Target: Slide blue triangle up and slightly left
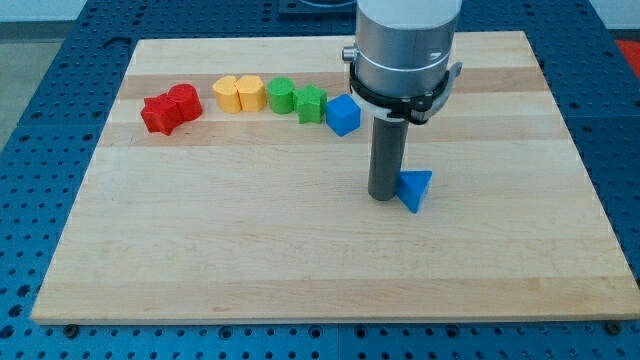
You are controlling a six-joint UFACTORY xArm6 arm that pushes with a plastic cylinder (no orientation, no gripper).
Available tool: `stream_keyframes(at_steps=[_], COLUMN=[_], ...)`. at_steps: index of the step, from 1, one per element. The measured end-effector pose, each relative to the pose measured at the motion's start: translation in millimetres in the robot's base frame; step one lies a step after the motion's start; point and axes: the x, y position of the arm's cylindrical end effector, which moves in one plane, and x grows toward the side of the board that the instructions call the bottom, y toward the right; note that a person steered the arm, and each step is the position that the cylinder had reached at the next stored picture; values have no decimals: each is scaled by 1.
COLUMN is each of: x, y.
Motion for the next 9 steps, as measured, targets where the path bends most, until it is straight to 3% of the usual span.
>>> stream_keyframes(at_steps=[2,4,6,9], x=[23,42,29,-33], y=[-41,-23,23,49])
